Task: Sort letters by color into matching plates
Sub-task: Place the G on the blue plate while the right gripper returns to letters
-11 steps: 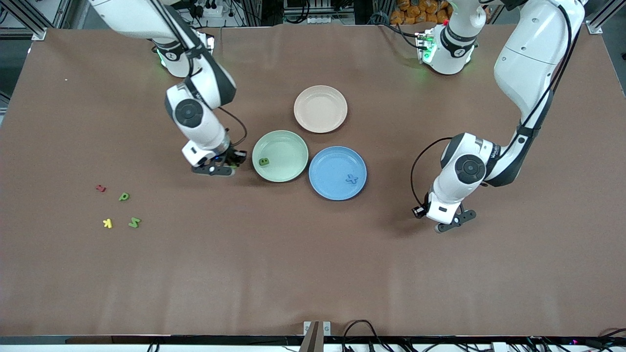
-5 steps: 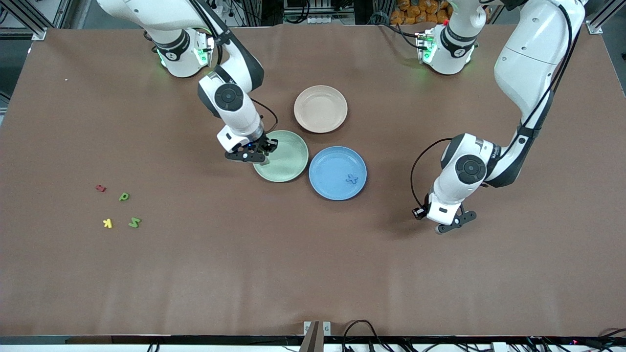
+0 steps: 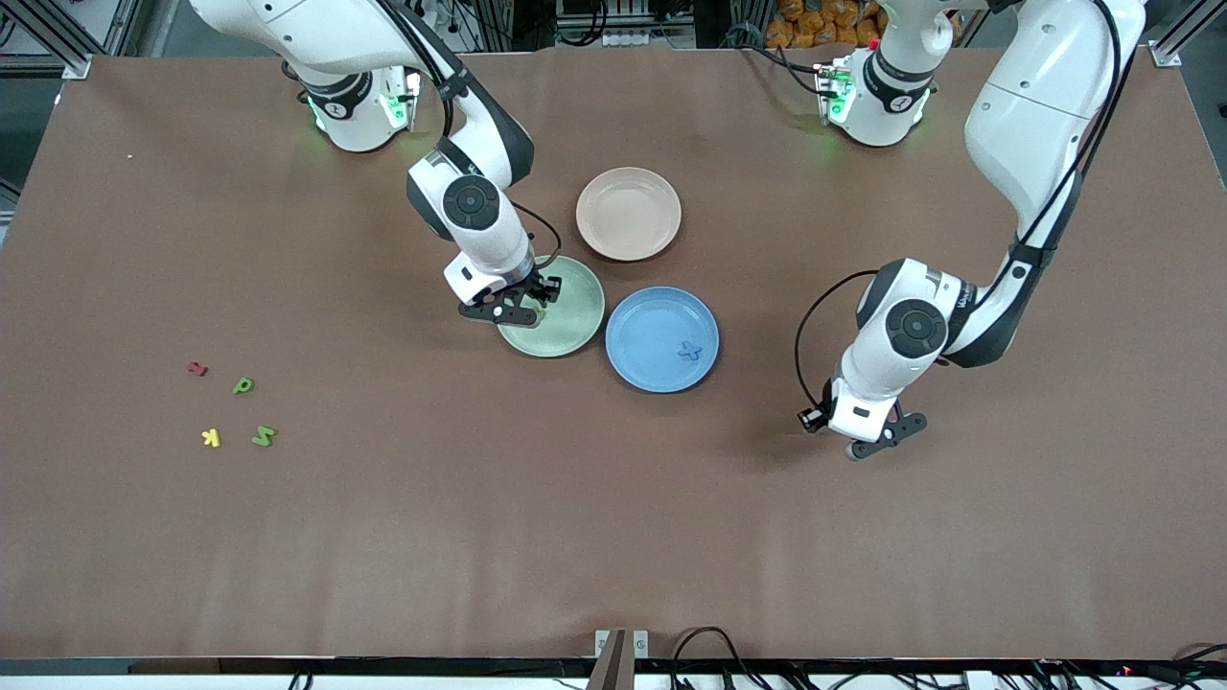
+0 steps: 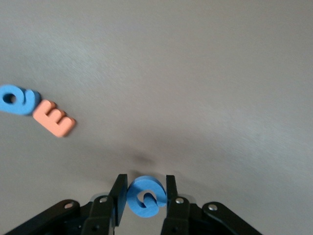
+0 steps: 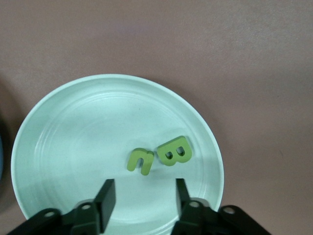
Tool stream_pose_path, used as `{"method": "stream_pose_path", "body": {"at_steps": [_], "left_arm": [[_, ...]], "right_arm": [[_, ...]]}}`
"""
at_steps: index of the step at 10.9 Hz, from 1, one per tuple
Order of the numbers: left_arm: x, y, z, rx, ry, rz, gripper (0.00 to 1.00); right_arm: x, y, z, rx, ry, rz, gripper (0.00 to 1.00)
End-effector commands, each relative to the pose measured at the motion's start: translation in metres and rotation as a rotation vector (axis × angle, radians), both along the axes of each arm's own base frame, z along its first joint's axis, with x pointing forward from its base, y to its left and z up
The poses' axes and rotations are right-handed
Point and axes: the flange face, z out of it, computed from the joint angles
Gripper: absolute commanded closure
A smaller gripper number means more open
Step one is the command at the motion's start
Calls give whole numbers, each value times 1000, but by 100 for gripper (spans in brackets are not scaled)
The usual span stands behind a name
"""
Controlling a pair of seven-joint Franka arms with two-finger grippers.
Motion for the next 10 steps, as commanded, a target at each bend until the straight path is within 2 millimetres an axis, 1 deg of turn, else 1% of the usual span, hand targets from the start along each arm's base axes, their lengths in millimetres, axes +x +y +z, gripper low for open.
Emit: {"method": "stream_pose_path", "body": {"at_steps": [1, 2, 3, 5, 7, 8, 9, 10], "left_arm": [[-3, -32, 24, -34, 13, 58, 100], [-4, -43, 30, -49, 8, 73, 100], [-6, -50, 32, -57, 14, 85, 100], [-13, -68, 37, -78, 20, 109, 100], [-20, -85, 42, -86, 40, 121, 100], [-25, -96, 44, -97, 43, 130, 100], [-35, -117, 45, -96, 43, 117, 100], [-38, -128, 47, -102, 41, 129, 100]], "right_arm": [[5, 0, 4, -12, 1, 0, 0], [10, -9, 5, -16, 5, 10, 0], [19, -21, 8, -18, 6, 12, 0], [42, -60, 14, -21, 8, 30, 0], [73, -119, 20, -27, 19, 20, 0], [85, -145, 26, -24, 17, 30, 0], [95, -175, 26, -24, 18, 26, 0], [103, -199, 28, -26, 12, 31, 0]]}}
